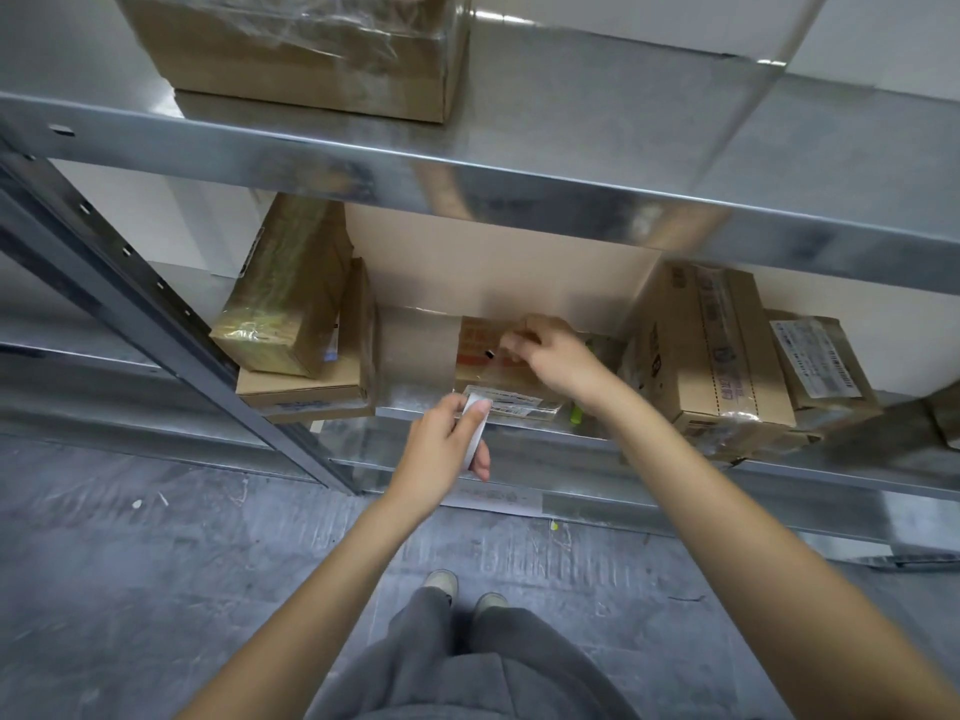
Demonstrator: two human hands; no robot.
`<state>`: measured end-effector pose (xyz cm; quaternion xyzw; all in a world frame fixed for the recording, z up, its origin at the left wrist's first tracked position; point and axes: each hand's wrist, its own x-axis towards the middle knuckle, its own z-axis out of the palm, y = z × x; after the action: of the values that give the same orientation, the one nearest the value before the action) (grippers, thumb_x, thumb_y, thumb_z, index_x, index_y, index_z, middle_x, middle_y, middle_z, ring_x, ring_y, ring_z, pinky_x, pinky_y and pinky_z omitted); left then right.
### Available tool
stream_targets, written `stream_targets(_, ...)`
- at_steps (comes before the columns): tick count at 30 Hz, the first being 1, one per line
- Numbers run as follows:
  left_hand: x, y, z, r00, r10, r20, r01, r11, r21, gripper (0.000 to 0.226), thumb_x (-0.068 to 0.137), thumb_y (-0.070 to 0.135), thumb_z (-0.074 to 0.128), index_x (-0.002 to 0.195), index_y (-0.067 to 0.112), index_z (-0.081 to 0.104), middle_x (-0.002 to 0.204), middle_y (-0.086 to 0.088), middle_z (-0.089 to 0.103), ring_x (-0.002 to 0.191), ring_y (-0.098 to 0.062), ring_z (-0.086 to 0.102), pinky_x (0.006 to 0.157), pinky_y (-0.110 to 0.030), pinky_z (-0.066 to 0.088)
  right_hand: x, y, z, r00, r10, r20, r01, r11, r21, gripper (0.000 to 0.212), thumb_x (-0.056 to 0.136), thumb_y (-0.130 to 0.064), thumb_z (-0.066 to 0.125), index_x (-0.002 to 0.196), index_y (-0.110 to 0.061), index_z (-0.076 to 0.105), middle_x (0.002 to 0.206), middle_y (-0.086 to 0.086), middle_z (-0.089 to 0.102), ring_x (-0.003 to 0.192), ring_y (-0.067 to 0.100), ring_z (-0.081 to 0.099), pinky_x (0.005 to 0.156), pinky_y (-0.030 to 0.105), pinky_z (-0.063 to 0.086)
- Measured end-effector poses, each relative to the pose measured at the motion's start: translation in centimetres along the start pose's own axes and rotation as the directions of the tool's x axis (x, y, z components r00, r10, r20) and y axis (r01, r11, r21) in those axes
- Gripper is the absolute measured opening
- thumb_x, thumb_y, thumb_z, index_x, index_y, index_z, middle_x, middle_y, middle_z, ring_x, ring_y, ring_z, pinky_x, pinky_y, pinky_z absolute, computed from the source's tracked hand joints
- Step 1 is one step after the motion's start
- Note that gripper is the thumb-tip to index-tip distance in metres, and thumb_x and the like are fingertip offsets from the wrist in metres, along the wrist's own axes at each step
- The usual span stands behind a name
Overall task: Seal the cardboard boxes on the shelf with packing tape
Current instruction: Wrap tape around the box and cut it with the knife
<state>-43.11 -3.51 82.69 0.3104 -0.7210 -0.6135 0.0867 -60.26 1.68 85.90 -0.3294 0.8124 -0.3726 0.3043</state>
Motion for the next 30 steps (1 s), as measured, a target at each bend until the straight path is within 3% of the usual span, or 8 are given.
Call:
stream_targets(5,2.8,0.6,0.1,0.985,-0.171,0.036,0.173,0.980,-0.100,0.044,0.098,0.045,0.048,0.094,0.002,0.058,0.052,-0.002,0.063,0.050,-0.019,0.066,0.060,-0.028,0.052,3.1,-1.3,-1.4,0.996,-0.034,0.078,0.049,0.979,-0.196,0.012,0.098,-0.019,0.051,0.088,-0.016,0.057,0.077,-0.008,0.056,0.082,0.015,0.052,0.067,0.024,0.037)
stream_targets(8,3.2,1.1,0.4,0.964,-0.247,0.098,0.258,0.959,-0.119,0.048,0.096,0.051,0.047,0.081,0.007,0.057,0.060,-0.005,0.066,0.070,-0.020,0.073,0.067,-0.023,0.049,4.6,-0.9,-1.5,0.989,-0.009,0.148,0.038,0.981,-0.190,0.013,0.099,-0.018,0.051,0.091,-0.010,0.059,0.082,0.000,0.058,0.081,0.016,0.053,0.074,0.026,0.039)
stream_targets(10,2.2,1.0,0.8,0.974,-0.191,0.120,0.207,0.968,-0.143,0.045,0.100,0.043,0.046,0.073,0.009,0.058,0.076,-0.011,0.070,0.092,-0.013,0.071,0.080,-0.018,0.037,5.4,-0.3,-2.0,0.981,0.001,0.196,0.028,0.989,-0.147,0.014,0.095,-0.021,0.060,0.088,-0.008,0.060,0.078,0.001,0.060,0.076,0.015,0.056,0.074,0.028,0.044)
stream_targets(13,0.5,0.5,1.5,0.993,-0.095,0.071,0.112,0.949,-0.295,0.035,0.103,0.025,0.041,0.080,0.004,0.056,0.069,-0.018,0.065,0.077,-0.016,0.071,0.092,-0.022,0.039,6.1,0.3,-2.9,0.965,-0.037,0.258,0.066,0.992,-0.107,0.013,0.087,-0.018,0.071,0.080,-0.010,0.063,0.076,0.002,0.066,0.069,0.010,0.062,0.070,0.021,0.049)
stream_targets(16,0.0,0.4,2.2,0.994,-0.108,-0.020,0.096,0.943,-0.317,0.033,0.104,0.024,0.040,0.082,0.002,0.053,0.049,-0.006,0.057,0.055,-0.020,0.064,0.078,-0.018,0.049,6.7,0.4,-3.2,0.953,-0.091,0.289,0.124,0.987,-0.098,0.014,0.079,-0.014,0.078,0.073,-0.011,0.066,0.069,-0.003,0.067,0.062,-0.001,0.061,0.066,0.013,0.047)
stream_targets(21,0.0,0.9,3.0,0.975,-0.219,-0.036,0.211,0.965,-0.159,0.039,0.101,0.041,0.044,0.083,0.011,0.060,0.042,-0.001,0.056,0.045,-0.015,0.061,0.075,-0.041,0.056,8.5,0.5,-3.2,0.969,-0.122,0.217,0.148,0.983,-0.106,0.014,0.076,-0.014,0.080,0.077,-0.005,0.068,0.073,-0.006,0.065,0.067,0.002,0.058,0.061,0.008,0.042)
stream_targets(26,1.9,1.5,2.5,0.932,-0.362,-0.027,0.361,0.932,-0.036,0.045,0.100,0.050,0.039,0.111,0.007,0.046,0.053,-0.004,0.067,0.058,-0.020,0.071,0.076,-0.038,0.057,9.4,2.0,-1.7,0.970,-0.185,0.157,0.205,0.971,-0.121,0.017,0.076,-0.014,0.080,0.069,-0.010,0.064,0.074,-0.005,0.064,0.073,0.006,0.058,0.065,0.013,0.040)
stream_targets(30,3.1,2.2,2.7,0.873,-0.488,0.005,0.486,0.870,-0.084,0.035,0.102,0.031,0.045,0.119,0.003,0.035,0.061,-0.008,0.070,0.056,-0.023,0.070,0.050,-0.025,0.053,10.1,2.9,-0.7,0.970,-0.219,0.103,0.229,0.968,-0.102,0.021,0.075,-0.012,0.080,0.068,-0.010,0.060,0.074,-0.003,0.062,0.073,0.011,0.057,0.068,0.019,0.042)
